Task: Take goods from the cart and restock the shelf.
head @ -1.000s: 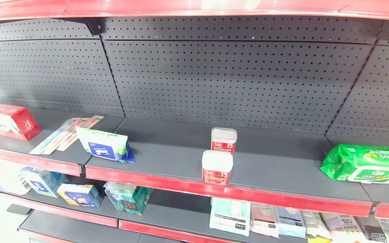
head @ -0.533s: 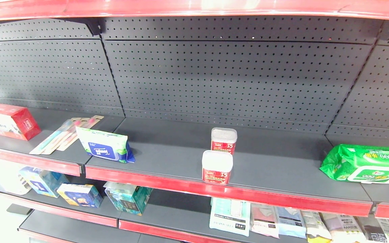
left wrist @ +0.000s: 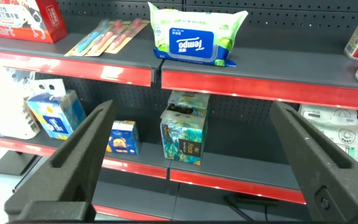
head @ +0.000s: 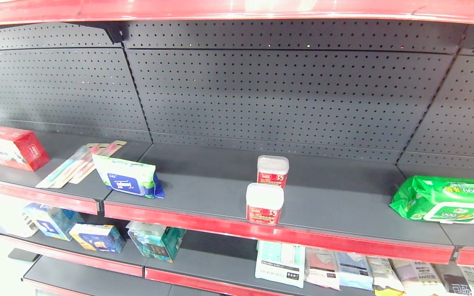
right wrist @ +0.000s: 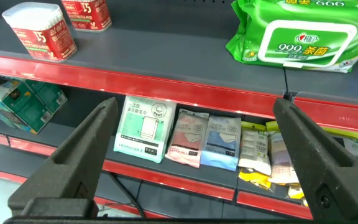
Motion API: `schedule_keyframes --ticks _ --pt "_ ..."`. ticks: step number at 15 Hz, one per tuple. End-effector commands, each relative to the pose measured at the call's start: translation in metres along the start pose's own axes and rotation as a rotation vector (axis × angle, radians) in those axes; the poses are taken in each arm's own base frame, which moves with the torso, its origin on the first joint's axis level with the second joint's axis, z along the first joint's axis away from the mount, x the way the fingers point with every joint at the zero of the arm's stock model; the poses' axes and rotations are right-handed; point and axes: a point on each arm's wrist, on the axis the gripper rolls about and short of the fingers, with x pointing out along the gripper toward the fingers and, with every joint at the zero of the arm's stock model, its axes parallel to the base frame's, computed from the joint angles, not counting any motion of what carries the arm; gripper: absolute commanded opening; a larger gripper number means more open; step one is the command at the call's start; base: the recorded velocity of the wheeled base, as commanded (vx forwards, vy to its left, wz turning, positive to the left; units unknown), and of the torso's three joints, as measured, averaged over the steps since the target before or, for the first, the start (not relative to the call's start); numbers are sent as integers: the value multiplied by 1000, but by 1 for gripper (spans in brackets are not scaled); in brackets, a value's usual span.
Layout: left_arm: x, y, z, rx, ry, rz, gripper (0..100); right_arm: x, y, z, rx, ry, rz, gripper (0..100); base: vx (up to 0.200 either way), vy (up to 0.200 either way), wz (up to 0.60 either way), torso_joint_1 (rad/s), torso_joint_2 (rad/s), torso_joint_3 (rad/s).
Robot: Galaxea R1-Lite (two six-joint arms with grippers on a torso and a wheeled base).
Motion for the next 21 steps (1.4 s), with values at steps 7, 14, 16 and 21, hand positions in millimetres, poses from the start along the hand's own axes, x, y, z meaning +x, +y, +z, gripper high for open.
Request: schedule_keyframes --ticks 7,14,16,21 --pt "0 0 0 0 0 1 100 0 0 0 0 2 0 100 0 0 0 0 0 0" --pt "0 0 0 2 1 -1 100 0 0 0 -3 2 0 100 0 0 0 0 0 0" --pt "0 0 0 2 1 -1 100 0 0 0 -3 2 2 100 0 0 0 0 0 0" --pt "0 0 0 2 0 -1 100 0 0 0 -3 2 2 100 0 0 0 0 0 0"
